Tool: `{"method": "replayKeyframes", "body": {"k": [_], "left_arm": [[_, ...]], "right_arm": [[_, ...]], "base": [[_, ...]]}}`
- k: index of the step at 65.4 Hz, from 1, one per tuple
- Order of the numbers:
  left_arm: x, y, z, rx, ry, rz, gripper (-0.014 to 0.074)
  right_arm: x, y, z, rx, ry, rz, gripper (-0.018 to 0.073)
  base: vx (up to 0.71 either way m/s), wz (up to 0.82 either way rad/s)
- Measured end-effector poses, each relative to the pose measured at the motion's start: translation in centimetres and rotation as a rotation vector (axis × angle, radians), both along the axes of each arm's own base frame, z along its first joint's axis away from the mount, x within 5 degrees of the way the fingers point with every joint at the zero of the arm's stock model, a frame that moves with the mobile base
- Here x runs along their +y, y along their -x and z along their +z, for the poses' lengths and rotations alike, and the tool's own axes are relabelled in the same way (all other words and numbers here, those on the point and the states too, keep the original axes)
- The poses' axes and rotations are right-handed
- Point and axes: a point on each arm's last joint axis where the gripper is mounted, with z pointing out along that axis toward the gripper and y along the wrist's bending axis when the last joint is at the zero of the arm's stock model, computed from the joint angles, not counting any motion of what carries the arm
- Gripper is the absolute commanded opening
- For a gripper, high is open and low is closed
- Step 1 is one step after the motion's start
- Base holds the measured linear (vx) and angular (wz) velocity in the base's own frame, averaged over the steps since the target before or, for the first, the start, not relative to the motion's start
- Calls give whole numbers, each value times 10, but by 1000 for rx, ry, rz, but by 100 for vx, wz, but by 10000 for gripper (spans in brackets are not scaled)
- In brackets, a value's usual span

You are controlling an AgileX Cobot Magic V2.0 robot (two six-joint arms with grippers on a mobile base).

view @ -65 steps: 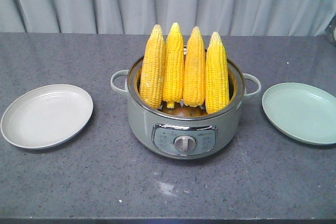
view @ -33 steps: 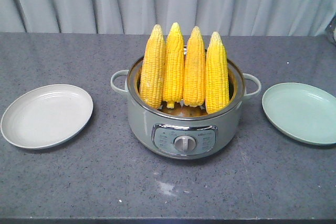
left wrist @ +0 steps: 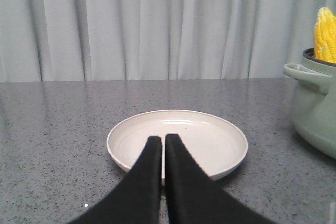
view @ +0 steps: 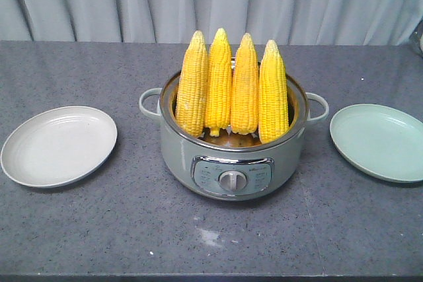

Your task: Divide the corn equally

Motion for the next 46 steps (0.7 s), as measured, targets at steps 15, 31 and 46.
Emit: {"method": "replayKeyframes", "body": {"k": [15,31,46], "left_arm": [[0,0,0,0,0,0,-6],[0,0,0,0,0,0,-6],[0,0,0,0,0,0,-6]], "right_arm": [[0,0,0,0,0,0,-10],[0,0,0,0,0,0,-10],[0,0,0,-4,0,0,-10]], "base": [[0,0],[0,0],[0,0]]}}
